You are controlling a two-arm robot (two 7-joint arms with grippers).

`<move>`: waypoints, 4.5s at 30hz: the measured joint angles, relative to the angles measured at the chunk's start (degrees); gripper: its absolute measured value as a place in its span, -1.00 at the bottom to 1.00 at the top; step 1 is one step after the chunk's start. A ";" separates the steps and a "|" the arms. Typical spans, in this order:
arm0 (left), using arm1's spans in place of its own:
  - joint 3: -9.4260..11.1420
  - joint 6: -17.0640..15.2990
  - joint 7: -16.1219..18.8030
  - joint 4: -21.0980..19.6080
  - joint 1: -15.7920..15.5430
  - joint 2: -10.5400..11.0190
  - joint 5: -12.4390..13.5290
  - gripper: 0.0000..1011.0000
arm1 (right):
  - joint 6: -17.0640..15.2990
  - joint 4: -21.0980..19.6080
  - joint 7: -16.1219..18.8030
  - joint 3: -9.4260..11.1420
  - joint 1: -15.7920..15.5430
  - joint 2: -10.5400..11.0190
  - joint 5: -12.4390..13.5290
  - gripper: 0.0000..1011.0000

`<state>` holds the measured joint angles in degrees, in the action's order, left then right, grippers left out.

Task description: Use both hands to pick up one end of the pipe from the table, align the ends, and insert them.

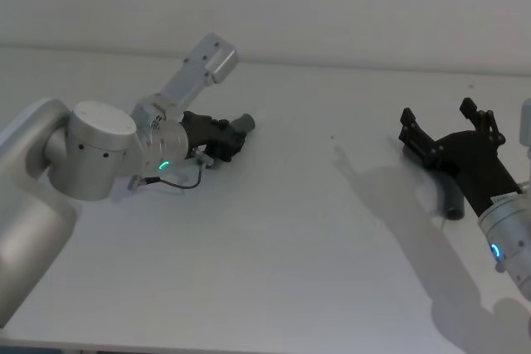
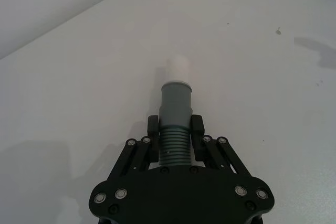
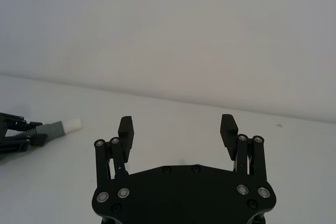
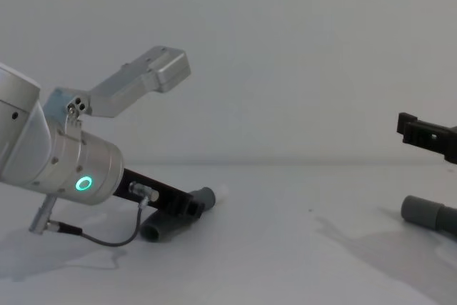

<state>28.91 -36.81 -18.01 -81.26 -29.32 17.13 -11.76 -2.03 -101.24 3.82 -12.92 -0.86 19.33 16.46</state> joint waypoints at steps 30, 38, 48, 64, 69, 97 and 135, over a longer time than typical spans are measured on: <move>0.00 0.00 0.00 0.01 -0.02 -0.02 0.00 -0.32 | -21.54 -1.92 2.98 2.49 2.49 4.00 3.24 0.99; 0.00 -0.01 0.00 0.01 -0.02 -0.02 -0.01 -0.32 | -24.76 0.29 4.67 2.69 4.31 4.45 4.01 0.99; 0.00 0.00 0.00 0.01 -0.02 -0.02 -0.01 -0.32 | -26.66 2.49 6.01 3.12 5.78 4.43 4.57 0.99; 0.01 -0.01 0.00 0.01 -0.02 -0.02 -0.01 -0.32 | -28.65 5.20 8.65 2.95 7.54 4.82 5.80 0.99; 0.00 -0.01 0.00 0.00 -0.02 -0.01 -0.01 -0.32 | -28.98 5.92 9.34 2.55 7.91 5.18 6.09 0.99; 0.00 0.00 0.00 0.00 -0.02 -0.01 -0.01 -0.32 | -29.13 7.32 10.00 1.37 8.65 5.96 6.57 0.47; 0.11 0.00 -0.12 -0.16 -0.08 0.06 0.24 -0.32 | -27.79 7.35 10.39 0.93 8.54 6.13 6.67 -0.65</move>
<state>29.02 -36.82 -18.13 -81.41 -29.40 17.19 -11.52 -29.82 -93.89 14.22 -11.99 7.68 25.46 23.13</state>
